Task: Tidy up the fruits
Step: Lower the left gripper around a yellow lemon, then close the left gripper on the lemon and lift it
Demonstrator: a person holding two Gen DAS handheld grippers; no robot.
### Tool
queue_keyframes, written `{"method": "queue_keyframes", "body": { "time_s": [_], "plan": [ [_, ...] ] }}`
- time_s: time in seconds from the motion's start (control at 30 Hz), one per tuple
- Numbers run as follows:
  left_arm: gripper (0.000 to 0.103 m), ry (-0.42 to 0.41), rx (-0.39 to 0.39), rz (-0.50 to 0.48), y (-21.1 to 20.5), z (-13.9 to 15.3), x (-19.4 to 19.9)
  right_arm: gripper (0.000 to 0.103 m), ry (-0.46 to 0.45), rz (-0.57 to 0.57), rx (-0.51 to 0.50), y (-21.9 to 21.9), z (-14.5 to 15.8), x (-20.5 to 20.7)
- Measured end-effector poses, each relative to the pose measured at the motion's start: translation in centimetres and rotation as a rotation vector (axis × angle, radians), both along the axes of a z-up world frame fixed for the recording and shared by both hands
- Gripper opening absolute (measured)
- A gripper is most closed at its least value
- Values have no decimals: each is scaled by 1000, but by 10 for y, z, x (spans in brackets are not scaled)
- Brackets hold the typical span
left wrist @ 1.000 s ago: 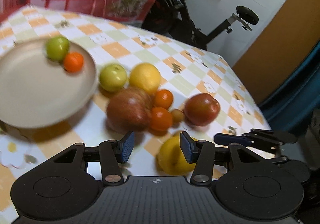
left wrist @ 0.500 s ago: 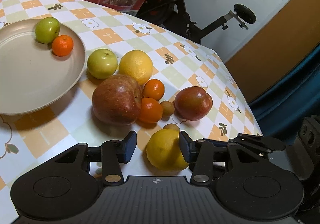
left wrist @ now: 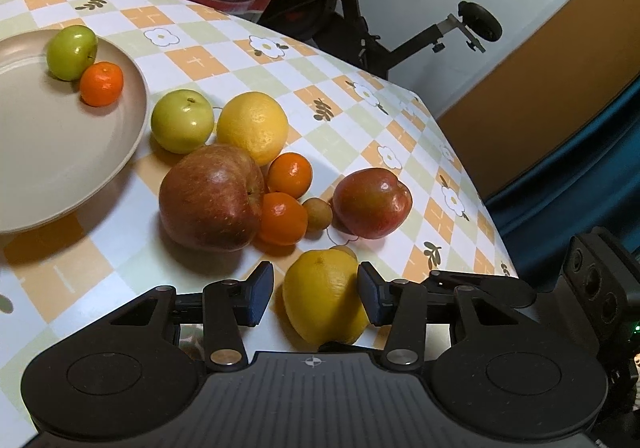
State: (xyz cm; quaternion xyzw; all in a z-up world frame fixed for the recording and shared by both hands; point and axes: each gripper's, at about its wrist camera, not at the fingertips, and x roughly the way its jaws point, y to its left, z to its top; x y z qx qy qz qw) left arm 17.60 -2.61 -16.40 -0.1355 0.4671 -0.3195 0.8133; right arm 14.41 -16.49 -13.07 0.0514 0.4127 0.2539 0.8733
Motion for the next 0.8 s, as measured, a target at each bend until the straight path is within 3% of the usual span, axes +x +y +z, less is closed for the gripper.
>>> {"method": "queue_keyframes", "body": {
  "time_s": [0.47,0.8],
  "plan": [
    [48,12,-4,-14,-7,-3,9,46,-16,3,-5,4,-7,5],
    [47,-104,-22,12,11,37,-3,46,-128,37,-11,13,28,4]
  ]
}}
